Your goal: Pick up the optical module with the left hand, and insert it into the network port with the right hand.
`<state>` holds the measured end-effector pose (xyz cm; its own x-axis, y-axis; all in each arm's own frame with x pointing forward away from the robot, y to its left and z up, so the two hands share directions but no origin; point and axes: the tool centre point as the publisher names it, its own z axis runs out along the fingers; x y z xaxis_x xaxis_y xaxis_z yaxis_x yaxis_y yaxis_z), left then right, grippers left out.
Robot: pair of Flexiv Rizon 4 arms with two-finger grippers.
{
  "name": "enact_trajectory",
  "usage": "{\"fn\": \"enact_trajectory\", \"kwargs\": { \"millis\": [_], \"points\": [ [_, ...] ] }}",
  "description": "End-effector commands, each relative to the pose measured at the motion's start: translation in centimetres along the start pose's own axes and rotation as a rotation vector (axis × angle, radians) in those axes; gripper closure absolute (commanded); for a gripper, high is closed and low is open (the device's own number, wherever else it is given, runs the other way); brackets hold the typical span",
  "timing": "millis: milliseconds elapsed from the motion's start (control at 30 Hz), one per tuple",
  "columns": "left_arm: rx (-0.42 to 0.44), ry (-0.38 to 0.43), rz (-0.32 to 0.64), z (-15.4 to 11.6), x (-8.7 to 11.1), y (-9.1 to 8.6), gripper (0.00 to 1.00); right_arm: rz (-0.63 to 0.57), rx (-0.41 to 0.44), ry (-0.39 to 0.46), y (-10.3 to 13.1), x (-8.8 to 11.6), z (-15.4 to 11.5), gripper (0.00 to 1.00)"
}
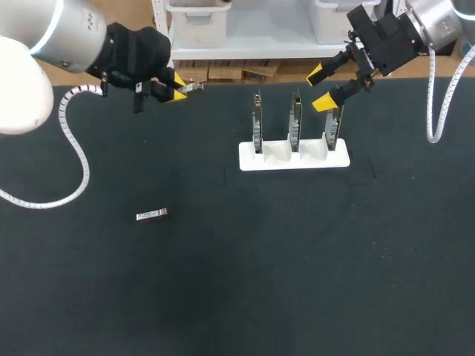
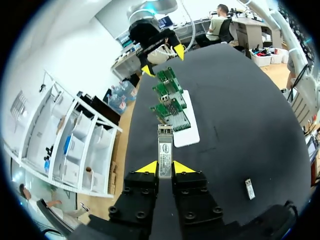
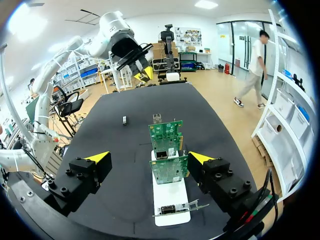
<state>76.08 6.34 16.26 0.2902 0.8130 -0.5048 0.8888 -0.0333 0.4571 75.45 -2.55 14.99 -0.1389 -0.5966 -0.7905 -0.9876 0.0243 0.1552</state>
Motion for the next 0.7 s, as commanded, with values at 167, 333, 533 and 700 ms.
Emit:
{"fn": "enact_trajectory", "kwargs": {
  "millis": [167, 333, 533, 700],
  "points": [
    [0.036, -0.108, 0.037, 0.4, -1.5, 1.9, 1.0, 0.001, 0.004, 0.001, 0.1, 0.0, 0.0, 0.0],
    [0.061, -0.182, 0.072, 0.8, -2.8, 3.1, 1.0, 0.001, 0.004, 0.001, 0.1, 0.0, 0.0, 0.0],
    [0.067, -0.235, 0.093, 1.4, -3.3, 3.7, 1.0, 0.001, 0.004, 0.001, 0.1, 0.0, 0.0, 0.0],
    [0.067, -0.235, 0.093, 1.4, -3.3, 3.7, 1.0, 0.001, 0.004, 0.001, 0.1, 0.0, 0.0, 0.0]
  ]
}}
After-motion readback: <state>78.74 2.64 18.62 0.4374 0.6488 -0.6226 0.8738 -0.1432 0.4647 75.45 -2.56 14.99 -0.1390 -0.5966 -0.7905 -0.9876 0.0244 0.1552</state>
